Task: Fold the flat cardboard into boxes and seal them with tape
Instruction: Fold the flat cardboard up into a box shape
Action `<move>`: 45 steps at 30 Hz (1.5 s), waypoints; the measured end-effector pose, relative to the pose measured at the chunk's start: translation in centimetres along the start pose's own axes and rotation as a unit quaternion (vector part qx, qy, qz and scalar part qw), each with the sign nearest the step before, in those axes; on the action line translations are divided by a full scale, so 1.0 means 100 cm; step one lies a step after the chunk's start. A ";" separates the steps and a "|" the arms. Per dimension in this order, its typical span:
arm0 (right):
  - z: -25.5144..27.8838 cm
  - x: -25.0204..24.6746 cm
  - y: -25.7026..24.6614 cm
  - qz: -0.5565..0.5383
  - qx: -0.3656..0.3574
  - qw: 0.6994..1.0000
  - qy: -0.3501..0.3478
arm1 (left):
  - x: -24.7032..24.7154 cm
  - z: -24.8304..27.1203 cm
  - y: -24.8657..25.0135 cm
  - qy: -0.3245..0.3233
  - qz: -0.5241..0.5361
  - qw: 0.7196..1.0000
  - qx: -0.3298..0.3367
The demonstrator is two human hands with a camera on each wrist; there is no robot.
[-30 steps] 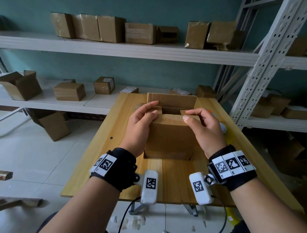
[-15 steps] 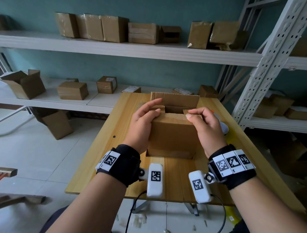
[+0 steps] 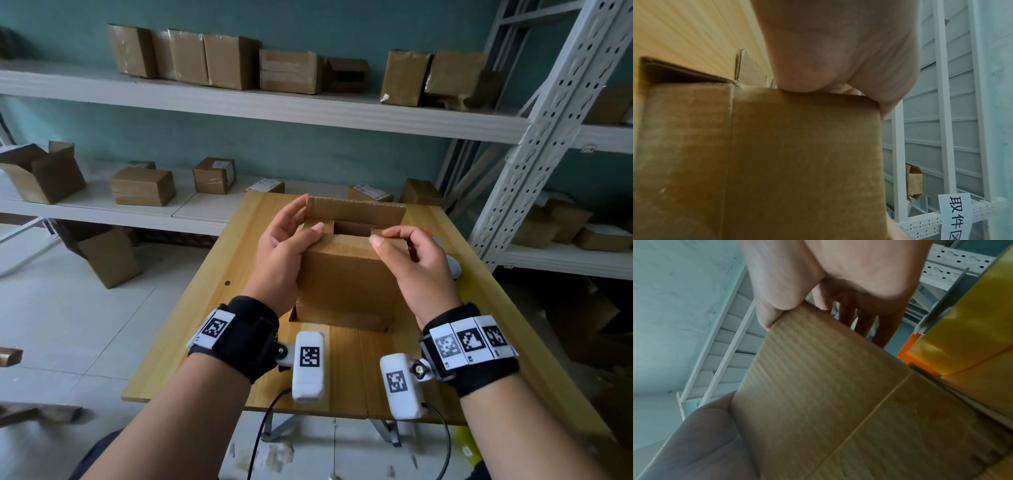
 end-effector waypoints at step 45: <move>-0.006 0.022 0.030 -0.043 0.054 0.997 0.029 | -0.012 -0.002 -0.021 0.161 -0.159 0.973 -0.050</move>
Point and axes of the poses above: each hand's wrist, its own z-axis away from the middle knuckle, its own x-axis out of the palm, y = z × x, the point moved 3 cm from there along -z, towards the middle knuckle, and after that the axes turned 3 degrees about -x, right-handed, at the moved point
